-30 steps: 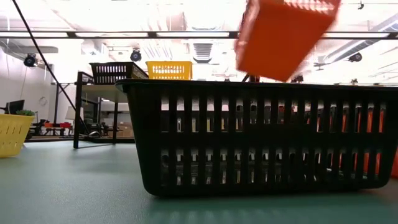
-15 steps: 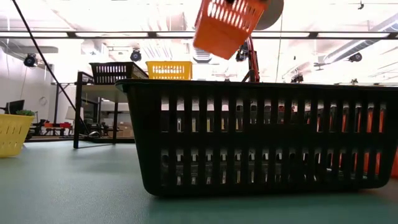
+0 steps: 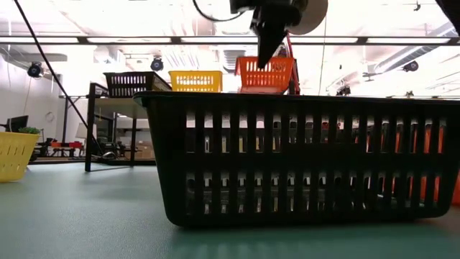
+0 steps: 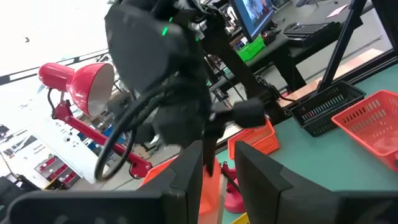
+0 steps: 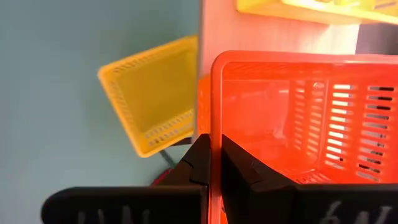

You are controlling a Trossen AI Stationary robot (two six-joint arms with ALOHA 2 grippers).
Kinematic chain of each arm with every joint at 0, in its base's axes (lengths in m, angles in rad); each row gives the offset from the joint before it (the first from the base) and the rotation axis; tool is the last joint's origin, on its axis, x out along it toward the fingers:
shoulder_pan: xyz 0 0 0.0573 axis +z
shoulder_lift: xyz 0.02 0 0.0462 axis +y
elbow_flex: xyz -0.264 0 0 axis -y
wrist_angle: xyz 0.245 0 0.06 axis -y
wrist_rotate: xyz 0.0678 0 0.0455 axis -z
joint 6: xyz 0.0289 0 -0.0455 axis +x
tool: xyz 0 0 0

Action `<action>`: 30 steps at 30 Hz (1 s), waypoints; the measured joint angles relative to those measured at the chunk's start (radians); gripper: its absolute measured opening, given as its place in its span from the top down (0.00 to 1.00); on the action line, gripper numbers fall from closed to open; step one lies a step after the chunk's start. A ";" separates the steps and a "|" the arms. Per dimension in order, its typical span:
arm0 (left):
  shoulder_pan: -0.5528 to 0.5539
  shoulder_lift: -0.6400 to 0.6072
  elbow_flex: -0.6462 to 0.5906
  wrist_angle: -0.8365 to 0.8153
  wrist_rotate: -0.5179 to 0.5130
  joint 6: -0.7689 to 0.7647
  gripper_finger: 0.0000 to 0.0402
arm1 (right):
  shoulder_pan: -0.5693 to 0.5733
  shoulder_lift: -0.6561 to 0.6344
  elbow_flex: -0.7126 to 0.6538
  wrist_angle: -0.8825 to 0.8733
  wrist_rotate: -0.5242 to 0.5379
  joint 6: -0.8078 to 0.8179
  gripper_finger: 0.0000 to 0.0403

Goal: Stack baskets on shelf by color
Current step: Put the top left orange bin on the shelf

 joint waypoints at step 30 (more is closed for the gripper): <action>0.000 -0.001 -0.001 0.008 0.000 0.023 0.81 | -0.107 0.028 -0.004 0.164 -0.177 -0.005 0.93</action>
